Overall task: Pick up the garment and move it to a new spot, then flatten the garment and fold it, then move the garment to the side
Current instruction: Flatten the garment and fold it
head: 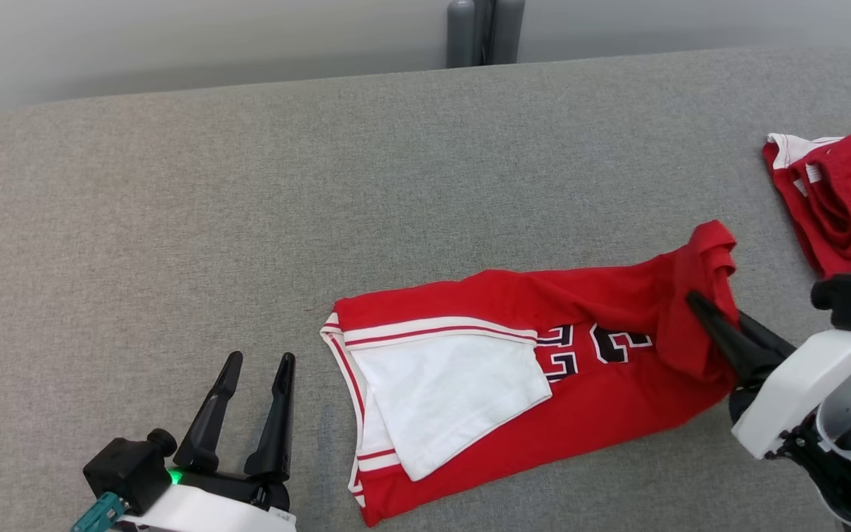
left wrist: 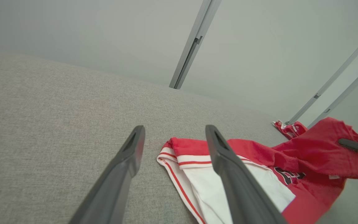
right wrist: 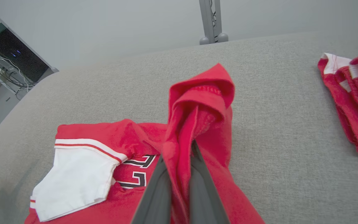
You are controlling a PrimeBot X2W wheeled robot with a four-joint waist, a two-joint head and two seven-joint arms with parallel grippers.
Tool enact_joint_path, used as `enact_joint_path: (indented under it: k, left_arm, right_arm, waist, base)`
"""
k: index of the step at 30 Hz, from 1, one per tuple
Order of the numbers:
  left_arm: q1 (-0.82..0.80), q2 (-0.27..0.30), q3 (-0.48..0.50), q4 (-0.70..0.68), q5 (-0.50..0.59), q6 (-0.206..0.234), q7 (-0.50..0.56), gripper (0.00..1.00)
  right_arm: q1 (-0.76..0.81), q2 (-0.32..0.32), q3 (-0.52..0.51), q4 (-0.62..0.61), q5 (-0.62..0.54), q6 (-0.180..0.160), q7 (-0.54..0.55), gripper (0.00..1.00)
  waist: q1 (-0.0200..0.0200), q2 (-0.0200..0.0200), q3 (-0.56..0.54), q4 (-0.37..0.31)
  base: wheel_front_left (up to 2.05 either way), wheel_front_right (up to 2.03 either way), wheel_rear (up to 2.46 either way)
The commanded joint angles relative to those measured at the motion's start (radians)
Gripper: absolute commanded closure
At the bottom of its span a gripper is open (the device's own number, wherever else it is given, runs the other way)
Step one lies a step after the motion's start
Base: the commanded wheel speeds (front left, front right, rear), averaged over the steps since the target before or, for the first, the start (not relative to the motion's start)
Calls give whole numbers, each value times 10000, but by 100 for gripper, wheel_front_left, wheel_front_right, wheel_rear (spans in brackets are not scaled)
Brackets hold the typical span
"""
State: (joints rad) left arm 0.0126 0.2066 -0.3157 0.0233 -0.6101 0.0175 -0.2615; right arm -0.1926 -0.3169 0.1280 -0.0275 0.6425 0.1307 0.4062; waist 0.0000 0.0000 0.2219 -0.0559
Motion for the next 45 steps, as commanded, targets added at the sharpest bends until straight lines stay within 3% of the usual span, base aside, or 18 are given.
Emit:
enact_joint_path:
  k: [1, 11, 24, 37, 39, 41, 42, 43, 45]
  left_arm:
    - [-103, 44, 0, 24, -19, -68, -14, 0]
    - [-61, -1, -104, 118, -90, -93, -2, 0]
    - [-125, -92, -283, 249, -117, -150, 5, 0]
    - [-194, -241, -277, 309, -71, -196, -25, 0]
    - [-212, -265, -256, 315, -48, -190, -23, 0]
    - [-264, -281, -256, 336, -22, -204, -25, 0]
    - [-298, -277, -275, 352, 9, -218, -26, 0]
    - [-321, -273, -296, 371, 28, -233, -27, 0]
    - [-338, -245, -352, 441, 76, -221, -23, 0]
  right_arm:
    - [39, -8, 208, -209, 142, 2, 62, 100]
    - [-458, 573, 2298, -530, 554, 2, -39, 100]
    - [-1876, 2152, 4383, 1951, 464, 3, -893, 100]
    - [-2409, 2507, 5138, 3784, 111, 3, -1168, 100]
    - [-2511, 2542, 5232, 3967, 101, 3, -1221, 89]
    - [-2620, 2589, 5388, 4156, 144, 3, -1258, 57]
    - [-2676, 2608, 5486, 4196, 206, 3, -1297, 8]
    - [-2740, 2621, 5533, 4219, 261, 3, -1372, 0]
    - [-2834, 2626, 5661, 4200, 396, 3, -1496, 0]
  waist:
    - [0, 0, -63, 67]
    - [0, 0, -390, 521]
    - [0, 0, -618, 1112]
    - [0, 0, -570, 1334]
    - [0, 0, -546, 1310]
    - [0, 0, -513, 1290]
    - [0, 0, -499, 1290]
    - [0, 0, -488, 1291]
    - [0, 0, -471, 1291]
  base:
    - [0, 0, 0]
    - [0, 0, 0]
    - [0, 0, 0]
    - [0, 0, 0]
    - [0, 0, 0]
    - [0, 0, 0]
    - [0, 0, 0]
    - [0, 0, 0]
    - [0, 0, 0]
